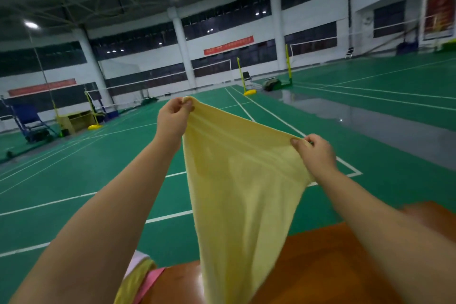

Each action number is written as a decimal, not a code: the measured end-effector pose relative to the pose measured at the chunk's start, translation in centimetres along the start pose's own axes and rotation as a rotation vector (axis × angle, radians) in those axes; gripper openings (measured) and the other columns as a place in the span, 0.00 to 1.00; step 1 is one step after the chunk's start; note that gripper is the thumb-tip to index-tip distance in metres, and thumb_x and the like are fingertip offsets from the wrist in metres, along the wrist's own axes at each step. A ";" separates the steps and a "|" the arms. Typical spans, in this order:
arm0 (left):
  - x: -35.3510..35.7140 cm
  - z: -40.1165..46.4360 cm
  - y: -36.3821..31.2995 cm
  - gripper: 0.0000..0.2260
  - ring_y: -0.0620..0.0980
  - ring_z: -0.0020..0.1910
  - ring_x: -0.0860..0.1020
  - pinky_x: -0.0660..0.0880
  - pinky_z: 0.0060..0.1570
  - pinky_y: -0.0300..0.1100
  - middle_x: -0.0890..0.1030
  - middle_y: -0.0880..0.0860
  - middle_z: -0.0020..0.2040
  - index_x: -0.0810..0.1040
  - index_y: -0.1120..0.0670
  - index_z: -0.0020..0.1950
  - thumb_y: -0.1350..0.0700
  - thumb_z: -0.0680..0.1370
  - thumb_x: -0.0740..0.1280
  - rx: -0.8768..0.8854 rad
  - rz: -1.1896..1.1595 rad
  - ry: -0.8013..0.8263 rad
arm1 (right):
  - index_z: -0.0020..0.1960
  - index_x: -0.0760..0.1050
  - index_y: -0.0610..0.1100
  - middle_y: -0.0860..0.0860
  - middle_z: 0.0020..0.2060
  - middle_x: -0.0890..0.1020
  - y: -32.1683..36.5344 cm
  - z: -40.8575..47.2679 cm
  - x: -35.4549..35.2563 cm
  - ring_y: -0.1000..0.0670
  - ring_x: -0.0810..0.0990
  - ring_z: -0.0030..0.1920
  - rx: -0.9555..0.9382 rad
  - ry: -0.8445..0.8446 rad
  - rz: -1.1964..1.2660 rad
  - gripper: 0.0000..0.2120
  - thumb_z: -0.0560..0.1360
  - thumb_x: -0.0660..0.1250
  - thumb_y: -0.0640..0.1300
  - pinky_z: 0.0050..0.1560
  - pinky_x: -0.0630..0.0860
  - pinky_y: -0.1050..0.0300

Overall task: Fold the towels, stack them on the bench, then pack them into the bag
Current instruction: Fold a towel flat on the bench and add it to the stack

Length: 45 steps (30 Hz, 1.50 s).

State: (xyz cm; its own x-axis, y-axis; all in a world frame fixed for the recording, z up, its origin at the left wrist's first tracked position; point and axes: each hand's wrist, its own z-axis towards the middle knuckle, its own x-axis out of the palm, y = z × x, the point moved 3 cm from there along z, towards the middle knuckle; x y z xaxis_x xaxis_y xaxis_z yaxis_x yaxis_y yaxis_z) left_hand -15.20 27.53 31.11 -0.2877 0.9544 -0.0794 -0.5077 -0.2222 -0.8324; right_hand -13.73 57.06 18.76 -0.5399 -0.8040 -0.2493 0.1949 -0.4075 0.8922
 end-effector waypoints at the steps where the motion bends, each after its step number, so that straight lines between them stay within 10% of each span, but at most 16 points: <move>1: 0.4 0.8 -0.1 0.08 0.52 0.45 0.73 0.72 0.51 0.48 0.77 0.52 0.40 0.78 0.49 0.41 0.59 0.79 0.66 0.008 -0.016 -0.005 | 0.39 0.72 0.39 0.48 0.31 0.72 0.2 0.8 -0.2 0.48 0.68 0.32 0.004 -0.020 0.039 0.15 0.75 0.67 0.50 0.32 0.62 0.55; 12: -0.7 0.2 13.7 0.08 0.49 0.37 0.74 0.70 0.37 0.40 0.76 0.51 0.38 0.78 0.59 0.56 0.57 0.80 0.63 -0.361 0.203 -0.156 | 0.49 0.74 0.42 0.46 0.38 0.81 -5.6 -2.6 2.6 0.50 0.80 0.33 0.606 0.707 0.267 0.03 0.76 0.66 0.35 0.36 0.77 0.55; 21: -3.9 -16.0 24.3 0.06 0.51 0.39 0.72 0.67 0.37 0.42 0.76 0.54 0.39 0.79 0.57 0.47 0.55 0.78 0.66 -0.674 0.505 0.138 | 0.50 0.73 0.36 0.42 0.43 0.79 -11.2 -12.6 11.4 0.47 0.78 0.42 1.050 0.503 0.645 0.05 0.78 0.59 0.32 0.33 0.80 0.53; 31: -3.8 -23.5 21.8 0.10 0.46 0.35 0.70 0.69 0.37 0.41 0.73 0.52 0.35 0.75 0.61 0.44 0.55 0.76 0.69 -0.582 0.228 0.158 | 0.50 0.79 0.42 0.45 0.47 0.83 -8.4 -19.6 17.6 0.46 0.82 0.51 0.700 0.360 0.392 0.07 0.73 0.71 0.36 0.51 0.79 0.54; 45: -4.3 -24.7 19.8 0.02 0.38 0.40 0.77 0.76 0.41 0.36 0.80 0.44 0.39 0.78 0.49 0.44 0.54 0.77 0.68 -0.441 0.343 0.155 | 0.58 0.80 0.46 0.56 0.46 0.81 -4.7 -21.4 17.3 0.59 0.78 0.48 0.289 0.482 0.090 0.11 0.79 0.63 0.43 0.47 0.74 0.68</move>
State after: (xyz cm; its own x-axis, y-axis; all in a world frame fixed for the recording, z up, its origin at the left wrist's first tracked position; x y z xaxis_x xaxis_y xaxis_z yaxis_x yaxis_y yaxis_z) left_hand -3.96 23.94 1.43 -0.2368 0.8678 -0.4368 -0.0102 -0.4518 -0.8921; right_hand -6.43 35.81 2.22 -0.0830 -0.9645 -0.2507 -0.0457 -0.2476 0.9678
